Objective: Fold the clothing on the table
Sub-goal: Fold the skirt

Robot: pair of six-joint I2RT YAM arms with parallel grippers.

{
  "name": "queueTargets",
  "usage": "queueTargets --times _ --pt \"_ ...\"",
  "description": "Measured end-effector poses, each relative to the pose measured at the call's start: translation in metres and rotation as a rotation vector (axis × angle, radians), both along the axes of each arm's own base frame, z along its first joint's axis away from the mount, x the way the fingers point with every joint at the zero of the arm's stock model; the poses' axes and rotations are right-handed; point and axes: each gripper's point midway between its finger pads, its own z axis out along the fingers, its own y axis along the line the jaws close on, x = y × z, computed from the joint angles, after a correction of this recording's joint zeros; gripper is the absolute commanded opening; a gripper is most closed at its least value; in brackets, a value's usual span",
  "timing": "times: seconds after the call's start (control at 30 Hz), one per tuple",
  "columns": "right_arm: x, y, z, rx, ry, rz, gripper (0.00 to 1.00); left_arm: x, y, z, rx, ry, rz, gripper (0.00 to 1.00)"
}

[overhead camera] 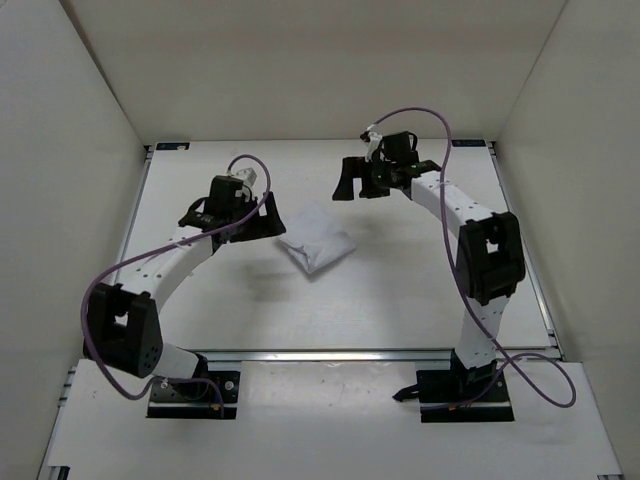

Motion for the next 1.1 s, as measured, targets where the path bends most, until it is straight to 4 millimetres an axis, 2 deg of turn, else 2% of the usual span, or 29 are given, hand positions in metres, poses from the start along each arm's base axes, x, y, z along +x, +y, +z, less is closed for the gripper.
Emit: queueTargets --times 0.1,0.17,0.27,0.4,0.5,0.57,0.73,0.9,1.1 --pt "-0.014 -0.017 0.022 -0.065 -0.064 -0.035 1.0 0.002 0.011 0.021 0.056 -0.076 -0.004 0.99" --pt "-0.026 -0.028 0.029 -0.095 -0.091 -0.053 0.99 -0.001 0.018 0.023 0.095 -0.088 -0.006 0.99" --pt "-0.046 -0.054 0.027 -0.144 -0.101 -0.102 0.99 -0.007 0.029 0.021 0.15 -0.089 -0.004 0.99" --pt "-0.072 -0.099 0.014 -0.196 -0.09 -0.173 0.99 -0.021 0.043 0.017 0.201 -0.08 -0.006 0.99" --pt "-0.084 -0.128 0.012 -0.212 -0.098 -0.235 0.99 -0.027 0.053 0.019 0.224 -0.083 -0.003 0.99" --pt "-0.091 -0.141 0.015 -0.212 -0.113 -0.267 0.99 -0.031 0.058 0.023 0.233 -0.091 0.001 0.99" --pt "-0.106 -0.157 0.017 -0.19 -0.139 -0.302 0.99 -0.04 0.068 0.029 0.233 -0.114 0.025 0.98" --pt "-0.124 -0.166 -0.002 -0.186 -0.104 -0.315 0.99 -0.05 0.073 0.021 0.238 -0.098 0.028 0.98" --pt "-0.127 -0.167 -0.006 -0.177 -0.094 -0.318 1.0 -0.053 0.075 0.016 0.246 -0.08 0.031 0.98"
